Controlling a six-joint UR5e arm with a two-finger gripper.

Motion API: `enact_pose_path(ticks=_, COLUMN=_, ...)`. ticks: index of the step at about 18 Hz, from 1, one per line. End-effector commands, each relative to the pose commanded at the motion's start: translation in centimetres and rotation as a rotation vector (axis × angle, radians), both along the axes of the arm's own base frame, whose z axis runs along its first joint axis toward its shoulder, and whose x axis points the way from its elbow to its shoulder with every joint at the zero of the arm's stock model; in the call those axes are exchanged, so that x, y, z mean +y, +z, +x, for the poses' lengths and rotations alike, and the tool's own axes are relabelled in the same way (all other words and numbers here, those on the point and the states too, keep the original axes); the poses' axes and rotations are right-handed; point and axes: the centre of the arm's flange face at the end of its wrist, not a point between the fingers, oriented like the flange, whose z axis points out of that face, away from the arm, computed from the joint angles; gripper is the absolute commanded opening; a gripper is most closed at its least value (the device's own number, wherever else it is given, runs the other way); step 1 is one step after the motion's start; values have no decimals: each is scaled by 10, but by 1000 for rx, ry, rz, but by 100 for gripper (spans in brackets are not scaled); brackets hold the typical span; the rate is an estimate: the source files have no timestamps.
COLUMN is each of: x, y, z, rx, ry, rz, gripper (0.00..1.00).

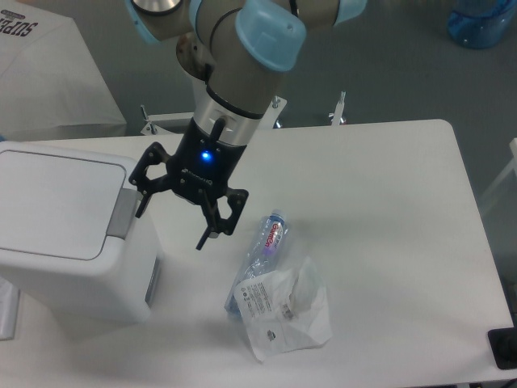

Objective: Open the trash can
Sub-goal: 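Swing the gripper toward the white trash can lid edge, then push the trash can lid up and open with the gripper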

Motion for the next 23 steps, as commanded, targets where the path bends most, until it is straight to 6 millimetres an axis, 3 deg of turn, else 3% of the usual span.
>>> enact_pose_path(ticks=16, x=5, y=-10, z=-2, rx=-1, ry=6, rz=-3, gripper=100)
enact_pose_path(ticks=23, x=6, y=4, z=-4, rx=-9, ry=40, rz=8, gripper=100)
